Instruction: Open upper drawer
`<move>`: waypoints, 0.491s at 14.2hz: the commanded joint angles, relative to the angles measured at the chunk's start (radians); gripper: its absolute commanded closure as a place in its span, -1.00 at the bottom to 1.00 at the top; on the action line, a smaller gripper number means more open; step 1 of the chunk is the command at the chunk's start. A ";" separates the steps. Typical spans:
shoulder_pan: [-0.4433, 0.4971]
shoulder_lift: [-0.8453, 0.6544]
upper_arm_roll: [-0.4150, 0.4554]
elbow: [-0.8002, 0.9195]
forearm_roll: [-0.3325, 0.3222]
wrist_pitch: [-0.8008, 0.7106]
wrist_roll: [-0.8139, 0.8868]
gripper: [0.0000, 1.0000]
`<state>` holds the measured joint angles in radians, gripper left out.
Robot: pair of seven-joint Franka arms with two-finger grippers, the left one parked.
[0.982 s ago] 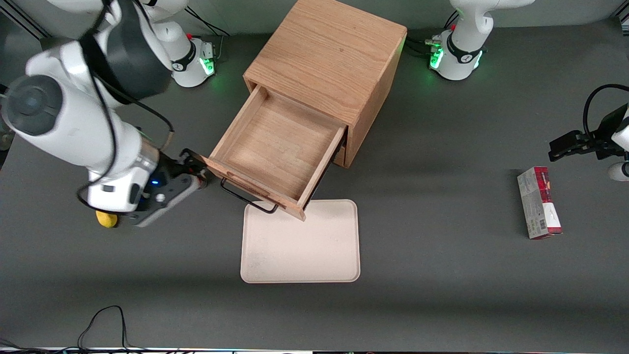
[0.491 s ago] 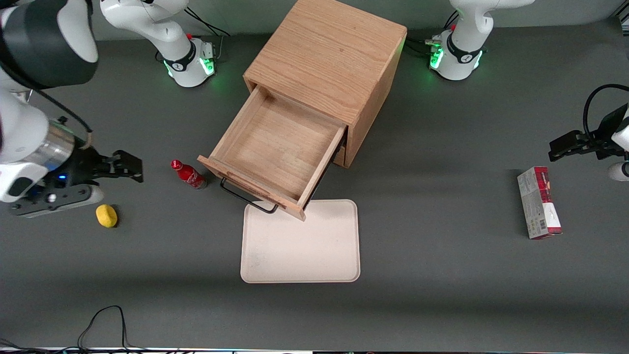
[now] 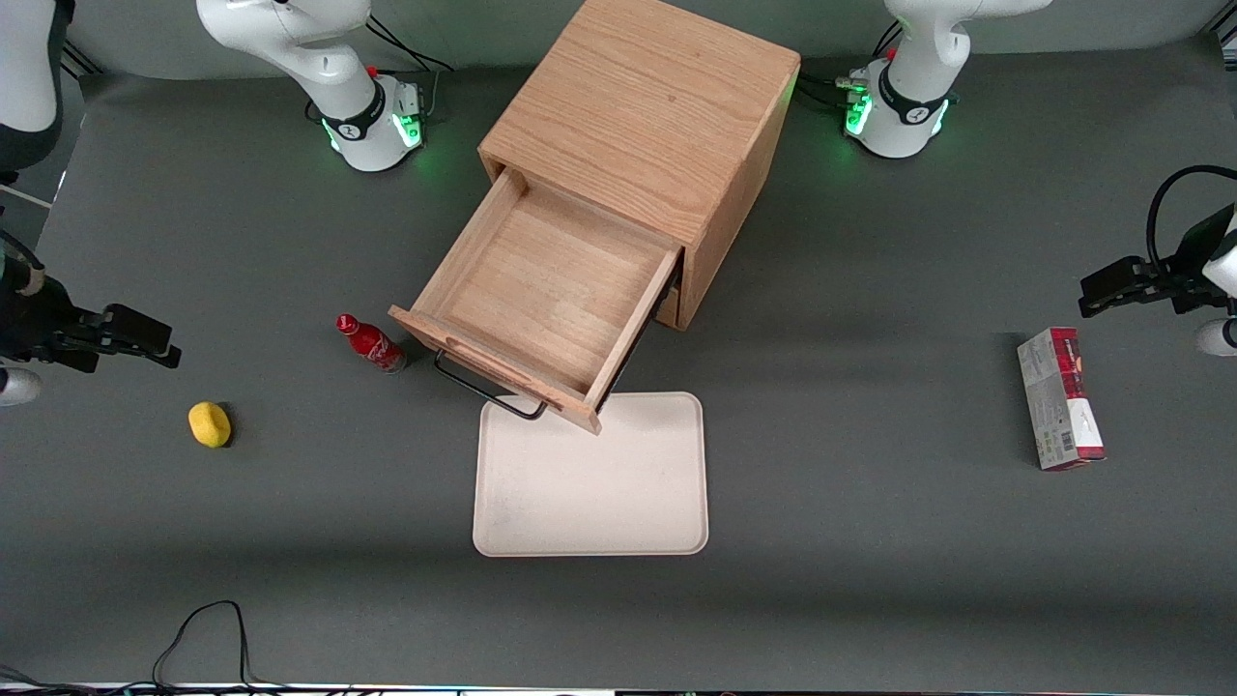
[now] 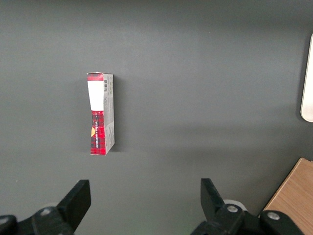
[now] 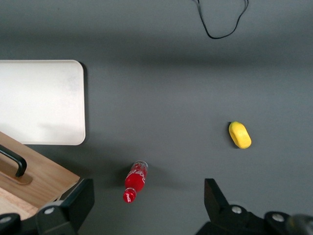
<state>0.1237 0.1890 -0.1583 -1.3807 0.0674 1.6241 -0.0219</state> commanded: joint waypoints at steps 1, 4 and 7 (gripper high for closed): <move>-0.076 -0.124 0.080 -0.170 0.000 0.080 0.037 -1.00; -0.128 -0.143 0.120 -0.205 0.000 0.082 0.037 -1.00; -0.121 -0.135 0.118 -0.193 -0.023 0.074 0.039 -1.00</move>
<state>0.0097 0.0757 -0.0581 -1.5478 0.0638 1.6807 -0.0135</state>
